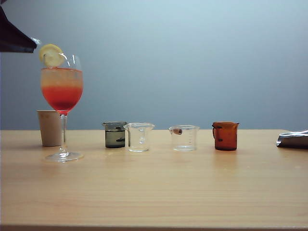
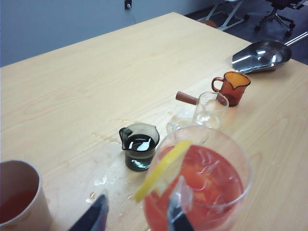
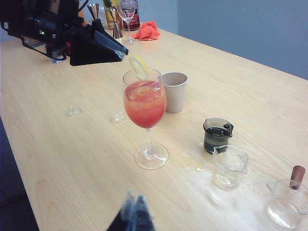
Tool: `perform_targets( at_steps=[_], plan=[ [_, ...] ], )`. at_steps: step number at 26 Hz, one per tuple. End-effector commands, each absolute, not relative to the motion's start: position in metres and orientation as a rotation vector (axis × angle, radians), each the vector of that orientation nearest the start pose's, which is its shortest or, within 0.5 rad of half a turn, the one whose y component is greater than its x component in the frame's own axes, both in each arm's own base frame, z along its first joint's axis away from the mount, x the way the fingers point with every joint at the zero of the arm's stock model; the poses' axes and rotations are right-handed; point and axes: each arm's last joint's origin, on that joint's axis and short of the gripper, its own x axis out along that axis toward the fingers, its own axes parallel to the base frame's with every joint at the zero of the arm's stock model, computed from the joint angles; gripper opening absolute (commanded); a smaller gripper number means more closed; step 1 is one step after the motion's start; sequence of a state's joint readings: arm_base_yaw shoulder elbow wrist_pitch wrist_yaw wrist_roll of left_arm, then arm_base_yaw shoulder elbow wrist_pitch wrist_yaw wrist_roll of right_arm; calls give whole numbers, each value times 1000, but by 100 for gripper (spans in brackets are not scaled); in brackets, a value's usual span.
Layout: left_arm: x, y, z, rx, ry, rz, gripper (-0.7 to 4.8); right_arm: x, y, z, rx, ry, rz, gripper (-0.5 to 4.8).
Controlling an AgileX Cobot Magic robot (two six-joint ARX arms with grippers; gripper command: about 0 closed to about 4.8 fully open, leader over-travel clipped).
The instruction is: Pick up the lemon slice from the paper cup on the left and carefully insert it into the rim of the goblet.
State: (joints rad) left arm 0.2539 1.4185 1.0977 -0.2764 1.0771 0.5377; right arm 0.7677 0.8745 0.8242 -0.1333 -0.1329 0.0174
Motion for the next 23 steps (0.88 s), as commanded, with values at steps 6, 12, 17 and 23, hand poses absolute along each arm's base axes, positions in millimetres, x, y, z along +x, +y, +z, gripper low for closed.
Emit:
perform_targets(
  at_steps=[6, 12, 17, 23],
  plan=[
    [254, 41, 357, 185, 152, -704, -6, 141, 133, 342, -41, 131, 716, -3],
    [219, 22, 390, 74, 133, -441, -6, 144, 127, 344, -89, 88, 506, -3],
    [182, -8, 408, 103, 79, -225, -6, 141, 124, 348, -156, 37, 491, -3],
    [141, -42, 379, 128, 70, -268, -6, 137, 122, 328, -115, -58, 535, -3]
  ],
)
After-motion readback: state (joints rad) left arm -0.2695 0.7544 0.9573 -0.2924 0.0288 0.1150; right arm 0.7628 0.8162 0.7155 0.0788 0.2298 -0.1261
